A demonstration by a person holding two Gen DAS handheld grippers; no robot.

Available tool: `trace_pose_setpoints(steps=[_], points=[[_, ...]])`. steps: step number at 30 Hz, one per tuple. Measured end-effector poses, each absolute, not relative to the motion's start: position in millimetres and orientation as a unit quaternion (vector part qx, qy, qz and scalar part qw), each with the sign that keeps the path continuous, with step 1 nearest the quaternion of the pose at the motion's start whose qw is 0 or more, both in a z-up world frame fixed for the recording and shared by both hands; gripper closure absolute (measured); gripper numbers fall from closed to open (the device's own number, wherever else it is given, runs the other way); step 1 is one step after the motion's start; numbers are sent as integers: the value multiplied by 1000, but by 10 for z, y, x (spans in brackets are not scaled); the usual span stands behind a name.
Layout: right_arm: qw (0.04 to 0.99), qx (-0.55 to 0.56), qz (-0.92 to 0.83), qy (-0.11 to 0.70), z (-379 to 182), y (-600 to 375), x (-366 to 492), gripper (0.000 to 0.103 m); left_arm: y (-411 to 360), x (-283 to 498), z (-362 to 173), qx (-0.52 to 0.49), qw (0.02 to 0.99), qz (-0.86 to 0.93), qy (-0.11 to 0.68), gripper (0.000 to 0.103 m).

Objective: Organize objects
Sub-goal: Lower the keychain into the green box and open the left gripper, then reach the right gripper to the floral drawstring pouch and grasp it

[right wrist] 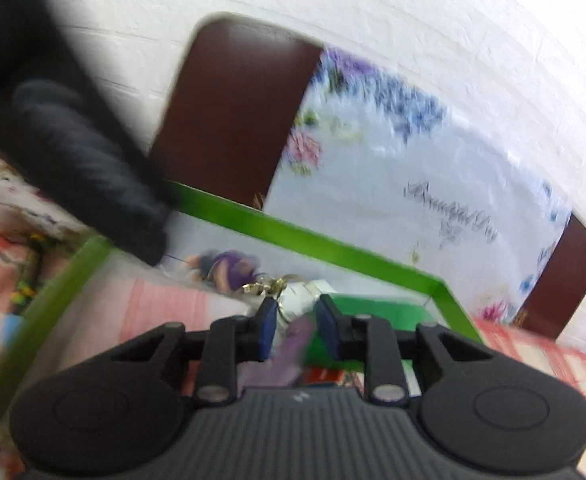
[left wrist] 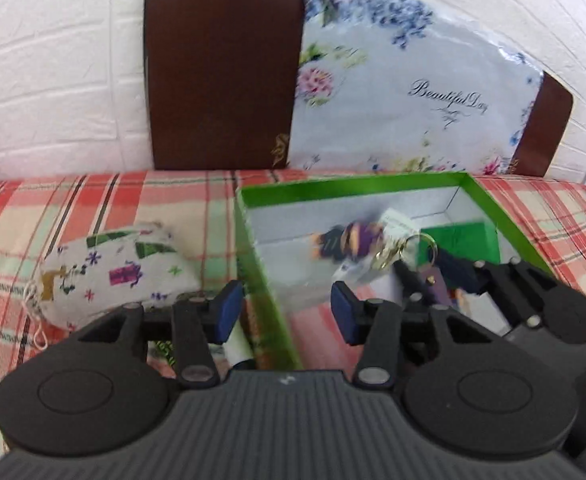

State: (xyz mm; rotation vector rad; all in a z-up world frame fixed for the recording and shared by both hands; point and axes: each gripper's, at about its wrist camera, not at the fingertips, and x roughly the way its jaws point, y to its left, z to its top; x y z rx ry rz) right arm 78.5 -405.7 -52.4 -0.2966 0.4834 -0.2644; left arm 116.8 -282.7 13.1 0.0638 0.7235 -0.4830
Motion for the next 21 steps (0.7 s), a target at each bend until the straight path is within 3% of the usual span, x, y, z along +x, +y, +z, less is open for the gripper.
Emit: trace_pose_setpoints(steps=[3,21], points=[[953,-156,-131,223,-459,-4038,667,63,-2755,1146,117,38,911,-224,344,52],[977,17,-92,190,-126,-3655,-349,58,-2286,563,60,47,917,-201,341,48]])
